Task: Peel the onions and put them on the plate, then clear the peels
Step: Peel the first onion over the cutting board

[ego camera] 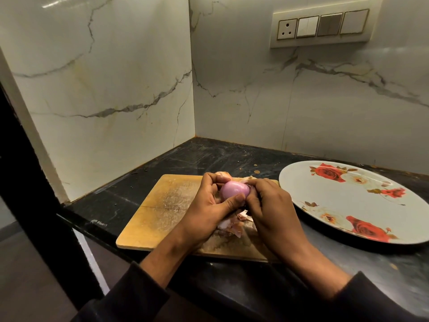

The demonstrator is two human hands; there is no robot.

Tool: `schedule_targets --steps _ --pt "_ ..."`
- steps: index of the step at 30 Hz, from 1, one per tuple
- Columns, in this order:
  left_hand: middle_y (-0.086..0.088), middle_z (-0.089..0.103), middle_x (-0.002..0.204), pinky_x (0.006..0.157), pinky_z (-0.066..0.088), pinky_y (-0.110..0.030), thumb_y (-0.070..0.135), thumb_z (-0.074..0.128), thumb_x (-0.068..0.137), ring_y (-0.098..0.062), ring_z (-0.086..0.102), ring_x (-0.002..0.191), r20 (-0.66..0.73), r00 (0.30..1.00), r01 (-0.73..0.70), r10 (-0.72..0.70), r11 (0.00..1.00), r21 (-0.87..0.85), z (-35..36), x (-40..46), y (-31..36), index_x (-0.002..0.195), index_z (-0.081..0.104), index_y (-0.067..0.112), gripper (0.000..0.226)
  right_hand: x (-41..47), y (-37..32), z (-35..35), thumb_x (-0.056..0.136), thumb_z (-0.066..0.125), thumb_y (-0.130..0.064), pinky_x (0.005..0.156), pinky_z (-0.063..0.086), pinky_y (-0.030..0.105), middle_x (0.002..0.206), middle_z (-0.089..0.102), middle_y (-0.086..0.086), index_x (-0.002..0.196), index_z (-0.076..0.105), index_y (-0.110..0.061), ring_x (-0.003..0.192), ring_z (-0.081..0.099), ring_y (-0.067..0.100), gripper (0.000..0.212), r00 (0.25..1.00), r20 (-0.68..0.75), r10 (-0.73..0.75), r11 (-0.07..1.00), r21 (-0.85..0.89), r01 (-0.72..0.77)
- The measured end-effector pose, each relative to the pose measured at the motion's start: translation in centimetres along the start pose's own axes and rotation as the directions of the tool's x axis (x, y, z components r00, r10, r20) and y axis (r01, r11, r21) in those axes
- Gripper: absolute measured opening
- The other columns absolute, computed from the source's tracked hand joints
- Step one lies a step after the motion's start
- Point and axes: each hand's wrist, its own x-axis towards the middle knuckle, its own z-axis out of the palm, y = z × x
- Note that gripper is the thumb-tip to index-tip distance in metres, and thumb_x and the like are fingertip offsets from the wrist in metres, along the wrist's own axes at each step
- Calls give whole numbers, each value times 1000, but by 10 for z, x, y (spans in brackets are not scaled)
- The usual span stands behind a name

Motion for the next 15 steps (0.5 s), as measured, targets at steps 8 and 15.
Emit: schedule_targets --steps 8,15 --pt "-20 63 123 89 59 -47 18 71 77 -36 68 111 -47 998 39 -44 994 -98 0 1 2 122 43 10 54 -5 -4 1 99 62 -18 72 51 7 87 62 -24 110 71 -19 83 64 -9 14 992 -82 91 982 172 -76" --pt "-17 61 122 85 62 -40 16 70 77 -32 69 110 -50 998 45 -48 997 -59 1 -1 5 121 45 12 50 -5 -2 0 97 65 -19 63 54 19 81 63 -15 94 58 -28 76 64 3 12 987 -101 128 983 143 -113"
